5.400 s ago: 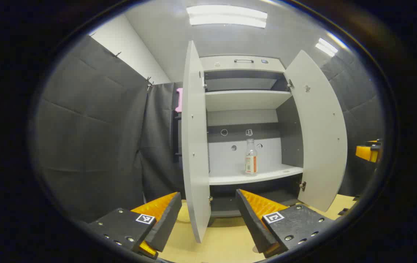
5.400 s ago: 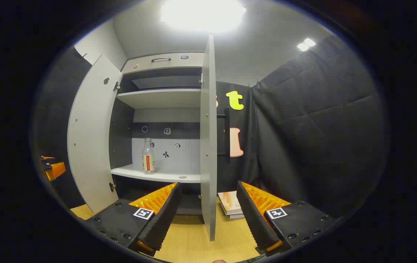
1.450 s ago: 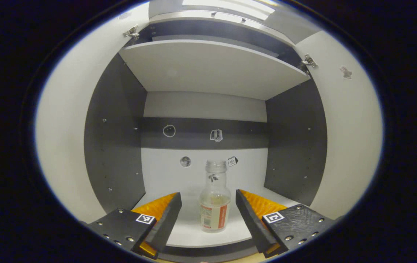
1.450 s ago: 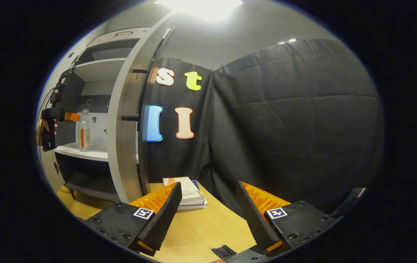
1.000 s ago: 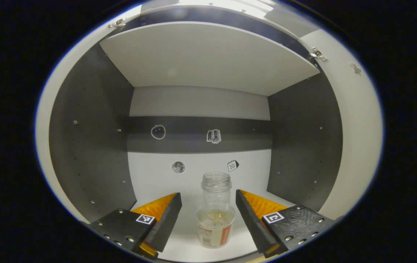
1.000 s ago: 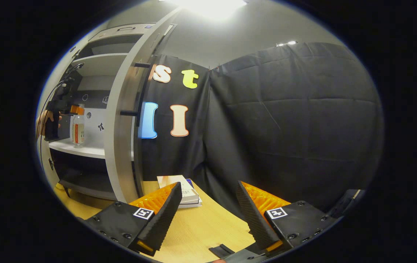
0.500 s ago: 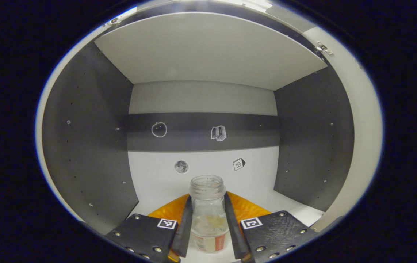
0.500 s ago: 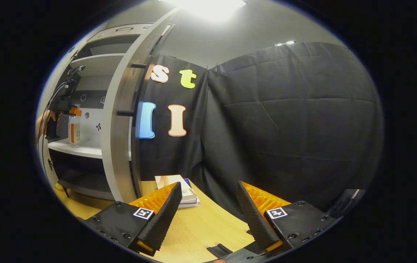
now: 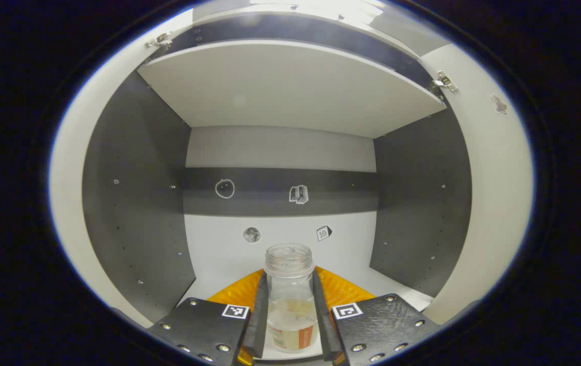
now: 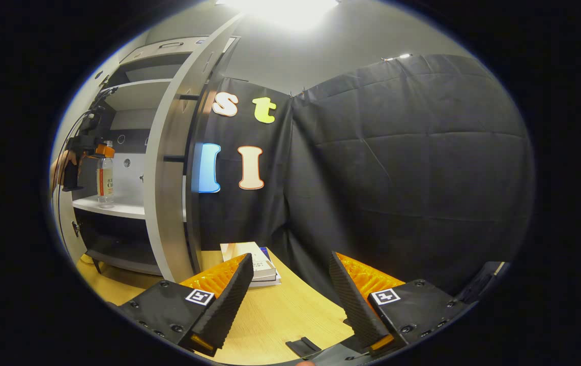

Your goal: Grasp the bottle in the cabinet with the left hand and place it on the coaster, then close the right door with the right hand and the left door with the left hand.

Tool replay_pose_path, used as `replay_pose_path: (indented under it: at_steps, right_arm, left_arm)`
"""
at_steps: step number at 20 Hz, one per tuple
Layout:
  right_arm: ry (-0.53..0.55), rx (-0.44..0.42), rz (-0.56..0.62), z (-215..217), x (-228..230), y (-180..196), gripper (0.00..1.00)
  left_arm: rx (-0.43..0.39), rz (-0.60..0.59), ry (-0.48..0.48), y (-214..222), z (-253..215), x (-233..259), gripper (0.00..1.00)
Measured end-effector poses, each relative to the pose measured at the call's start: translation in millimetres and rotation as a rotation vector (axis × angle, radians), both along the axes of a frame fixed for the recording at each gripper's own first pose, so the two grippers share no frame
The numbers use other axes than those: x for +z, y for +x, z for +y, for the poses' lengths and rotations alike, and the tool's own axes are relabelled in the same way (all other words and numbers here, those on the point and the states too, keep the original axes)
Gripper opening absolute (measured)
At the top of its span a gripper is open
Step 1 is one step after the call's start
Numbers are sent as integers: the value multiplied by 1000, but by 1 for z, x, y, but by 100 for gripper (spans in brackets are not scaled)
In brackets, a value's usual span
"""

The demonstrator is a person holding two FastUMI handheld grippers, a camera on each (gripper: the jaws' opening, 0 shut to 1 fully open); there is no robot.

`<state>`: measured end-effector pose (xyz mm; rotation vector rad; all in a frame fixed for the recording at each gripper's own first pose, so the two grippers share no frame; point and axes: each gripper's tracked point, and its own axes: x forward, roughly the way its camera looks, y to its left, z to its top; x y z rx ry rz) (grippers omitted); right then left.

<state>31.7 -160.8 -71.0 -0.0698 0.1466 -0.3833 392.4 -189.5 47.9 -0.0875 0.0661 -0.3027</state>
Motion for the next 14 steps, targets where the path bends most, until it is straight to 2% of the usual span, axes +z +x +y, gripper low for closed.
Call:
replay_pose_path:
  at_steps: [2, 3, 4, 5, 14]
  right_arm:
    - [8, 14, -5, -2, 1, -5, 93]
    - [11, 20, -8, -3, 2, -8, 96]
    - [13, 27, -10, -4, 3, -11, 93]
    - [17, 35, -11, -4, 2, -14, 96]
    - [24, 122, -1, -5, 1, -36, 96]
  left_arm:
    - [8, -2, -6, -14, 4, 5, 43]
    - [11, -2, -6, -22, 6, 6, 43]
    - [13, -4, -6, -29, 8, 8, 43]
    - [14, -6, -4, -37, 8, 9, 43]
    - [30, -5, 14, -102, 14, 3, 44]
